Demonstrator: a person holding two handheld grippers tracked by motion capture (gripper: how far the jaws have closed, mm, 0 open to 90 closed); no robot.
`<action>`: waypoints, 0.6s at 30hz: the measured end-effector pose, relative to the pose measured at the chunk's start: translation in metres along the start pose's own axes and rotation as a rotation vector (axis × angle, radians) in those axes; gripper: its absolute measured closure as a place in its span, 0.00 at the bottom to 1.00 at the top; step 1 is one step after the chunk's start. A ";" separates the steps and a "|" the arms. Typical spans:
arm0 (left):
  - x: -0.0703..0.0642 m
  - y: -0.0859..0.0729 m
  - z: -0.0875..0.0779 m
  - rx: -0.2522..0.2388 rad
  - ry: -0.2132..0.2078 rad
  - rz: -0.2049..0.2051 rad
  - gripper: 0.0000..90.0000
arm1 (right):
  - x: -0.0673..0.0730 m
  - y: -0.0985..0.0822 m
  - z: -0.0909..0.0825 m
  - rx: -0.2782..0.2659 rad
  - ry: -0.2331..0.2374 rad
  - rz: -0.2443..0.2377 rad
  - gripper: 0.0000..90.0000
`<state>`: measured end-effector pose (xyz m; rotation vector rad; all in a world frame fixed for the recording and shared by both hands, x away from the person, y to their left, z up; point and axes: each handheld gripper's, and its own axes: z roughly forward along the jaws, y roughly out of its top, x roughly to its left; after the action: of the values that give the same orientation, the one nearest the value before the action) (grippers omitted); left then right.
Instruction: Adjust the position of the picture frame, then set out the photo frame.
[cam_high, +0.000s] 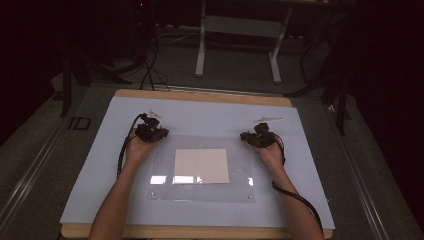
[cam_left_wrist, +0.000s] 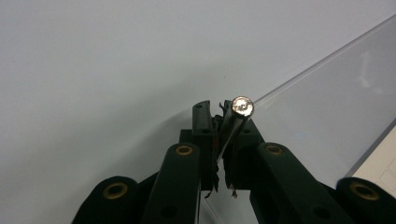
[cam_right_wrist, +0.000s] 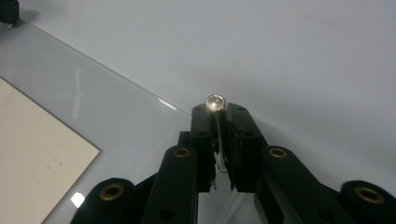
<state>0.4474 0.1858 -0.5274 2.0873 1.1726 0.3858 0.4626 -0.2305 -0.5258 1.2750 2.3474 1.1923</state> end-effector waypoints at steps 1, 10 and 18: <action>0.000 -0.002 -0.001 -0.013 -0.006 -0.017 0.92 | 0.000 -0.001 0.000 -0.004 0.001 0.003 0.91; -0.001 -0.018 -0.018 -0.197 -0.020 -0.049 0.79 | -0.001 -0.002 0.001 -0.016 0.009 0.012 0.91; 0.000 -0.024 -0.026 -0.293 0.000 -0.086 0.76 | -0.002 -0.007 0.003 -0.028 0.014 0.028 0.90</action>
<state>0.4177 0.2057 -0.5257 1.7793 1.1280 0.4860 0.4613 -0.2327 -0.5329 1.2987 2.3217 1.2418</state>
